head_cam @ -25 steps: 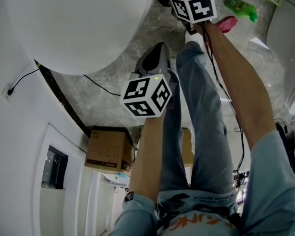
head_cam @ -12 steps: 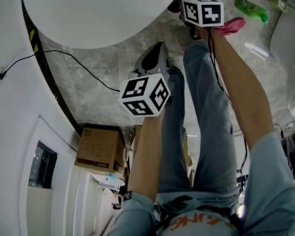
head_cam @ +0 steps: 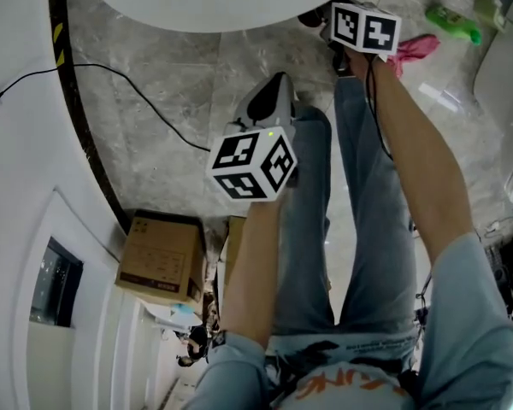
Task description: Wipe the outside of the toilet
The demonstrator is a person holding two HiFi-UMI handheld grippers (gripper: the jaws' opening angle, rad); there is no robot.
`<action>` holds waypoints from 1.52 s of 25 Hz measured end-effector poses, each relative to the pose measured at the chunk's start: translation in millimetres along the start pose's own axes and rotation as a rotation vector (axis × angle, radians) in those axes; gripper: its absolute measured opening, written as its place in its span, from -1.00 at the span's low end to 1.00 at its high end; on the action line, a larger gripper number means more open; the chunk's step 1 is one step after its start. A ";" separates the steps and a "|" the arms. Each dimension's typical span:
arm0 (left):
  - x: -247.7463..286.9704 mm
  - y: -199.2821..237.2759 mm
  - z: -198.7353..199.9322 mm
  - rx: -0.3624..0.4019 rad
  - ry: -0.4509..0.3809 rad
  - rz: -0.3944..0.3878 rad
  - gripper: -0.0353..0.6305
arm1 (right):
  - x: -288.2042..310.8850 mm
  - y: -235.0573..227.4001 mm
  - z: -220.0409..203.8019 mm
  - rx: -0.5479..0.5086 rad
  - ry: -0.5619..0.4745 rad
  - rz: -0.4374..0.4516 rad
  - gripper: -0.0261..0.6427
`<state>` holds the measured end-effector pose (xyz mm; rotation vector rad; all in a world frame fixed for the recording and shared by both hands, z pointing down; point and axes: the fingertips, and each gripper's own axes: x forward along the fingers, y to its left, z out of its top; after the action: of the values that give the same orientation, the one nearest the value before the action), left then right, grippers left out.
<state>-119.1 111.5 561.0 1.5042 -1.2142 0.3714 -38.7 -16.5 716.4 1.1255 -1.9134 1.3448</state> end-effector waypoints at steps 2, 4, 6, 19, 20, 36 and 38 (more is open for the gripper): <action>-10.3 10.9 0.6 -0.001 -0.008 0.008 -0.89 | 1.5 12.1 -5.9 0.007 0.000 0.004 -0.66; -20.9 18.4 0.3 -0.001 -0.010 0.013 -0.89 | 1.2 23.1 -14.9 0.011 0.010 0.009 -0.66; -29.7 24.6 3.5 0.008 -0.016 0.016 -0.89 | 1.2 34.1 -20.1 0.013 0.015 0.016 -0.66; -100.0 26.9 48.7 0.005 -0.107 0.031 -0.89 | -54.3 136.4 -45.9 -0.019 0.073 0.188 -0.66; -106.3 25.4 54.7 0.005 -0.120 0.031 -0.89 | -62.5 141.6 -45.5 -0.027 0.074 0.191 -0.66; -249.1 -58.4 143.1 0.114 -0.317 0.020 -0.89 | -281.8 232.4 57.8 -0.074 -0.222 0.200 -0.66; -275.6 -75.1 152.9 0.127 -0.341 0.012 -0.89 | -314.8 244.2 70.6 -0.068 -0.267 0.187 -0.66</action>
<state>-229.8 100.8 256.7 1.7191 -1.4890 0.2067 -87.6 57.0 321.4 1.1648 -2.2878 1.2647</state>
